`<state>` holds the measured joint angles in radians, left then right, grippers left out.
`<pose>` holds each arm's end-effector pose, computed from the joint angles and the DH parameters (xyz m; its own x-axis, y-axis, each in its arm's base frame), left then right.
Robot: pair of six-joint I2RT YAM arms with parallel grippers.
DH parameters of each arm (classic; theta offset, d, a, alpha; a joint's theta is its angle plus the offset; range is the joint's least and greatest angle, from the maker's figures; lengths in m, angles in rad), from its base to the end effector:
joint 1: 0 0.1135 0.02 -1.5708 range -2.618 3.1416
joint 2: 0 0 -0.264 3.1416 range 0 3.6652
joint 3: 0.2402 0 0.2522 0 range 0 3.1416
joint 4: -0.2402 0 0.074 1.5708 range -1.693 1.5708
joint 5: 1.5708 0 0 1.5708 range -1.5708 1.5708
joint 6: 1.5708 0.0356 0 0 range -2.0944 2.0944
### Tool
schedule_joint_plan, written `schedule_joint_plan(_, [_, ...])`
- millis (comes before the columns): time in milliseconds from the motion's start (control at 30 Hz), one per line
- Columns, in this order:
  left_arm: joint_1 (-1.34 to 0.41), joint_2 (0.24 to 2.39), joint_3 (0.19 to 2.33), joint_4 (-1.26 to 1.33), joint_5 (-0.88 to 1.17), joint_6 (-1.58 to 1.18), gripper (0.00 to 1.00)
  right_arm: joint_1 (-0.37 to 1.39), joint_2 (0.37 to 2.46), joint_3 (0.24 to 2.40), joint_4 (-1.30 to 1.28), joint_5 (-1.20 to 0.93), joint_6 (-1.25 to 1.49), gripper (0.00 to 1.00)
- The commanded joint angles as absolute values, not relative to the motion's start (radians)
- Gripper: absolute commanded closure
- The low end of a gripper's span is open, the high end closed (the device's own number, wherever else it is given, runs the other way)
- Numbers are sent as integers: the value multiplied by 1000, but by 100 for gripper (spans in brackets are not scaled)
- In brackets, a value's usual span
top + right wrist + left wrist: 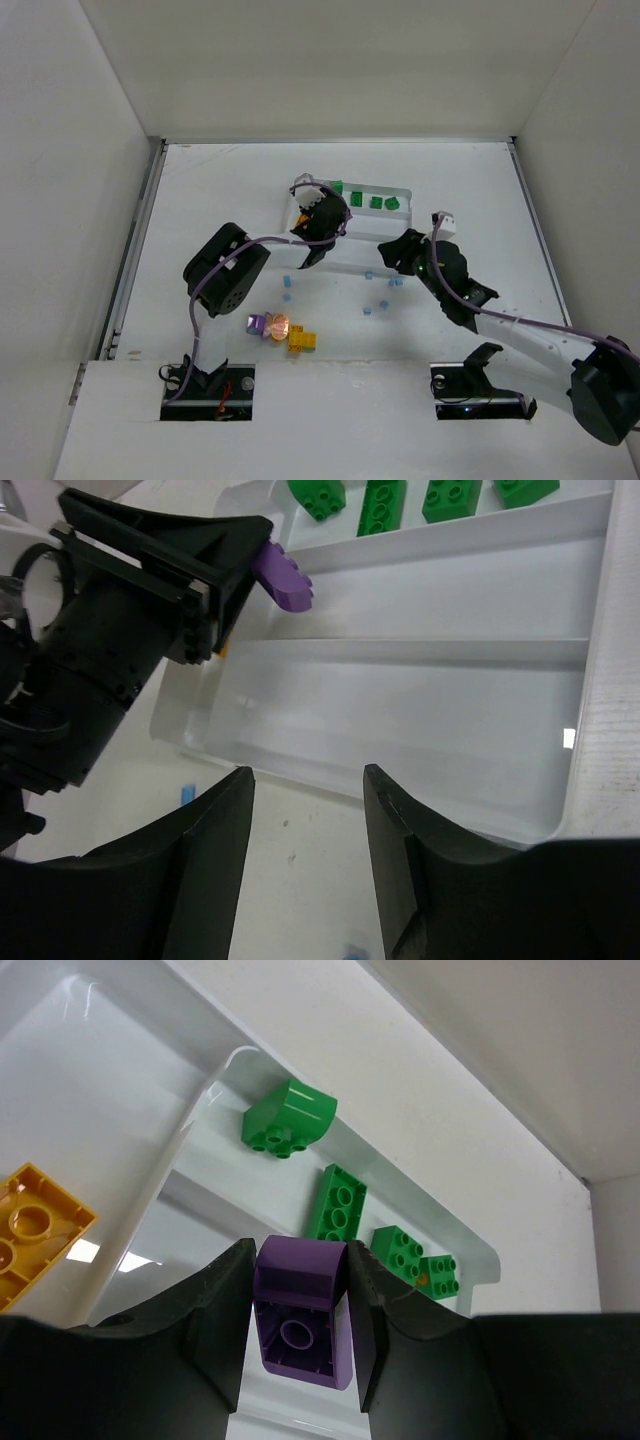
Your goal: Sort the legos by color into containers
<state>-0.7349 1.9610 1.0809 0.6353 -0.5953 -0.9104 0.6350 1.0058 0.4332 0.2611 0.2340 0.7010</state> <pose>0.3273 -0.2689 0.1820 -0.2300 -0.6735 -0.7025 -0.0490 0.7289 -0.6828 0.1824 0.1241 0.2209 -0.4461 0.4506 -0.7733 -0.1460 0.8158 0.5596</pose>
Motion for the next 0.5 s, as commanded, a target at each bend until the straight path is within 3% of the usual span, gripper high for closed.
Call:
schedule_joint_plan(0, [-748,1960,1120,617,-666,-931,70,651,959,419,307,247,695,46])
schedule_joint_plan(467, [-766,1887,1036,600,-704,-940,49,668,999,429,308,187,693,43])
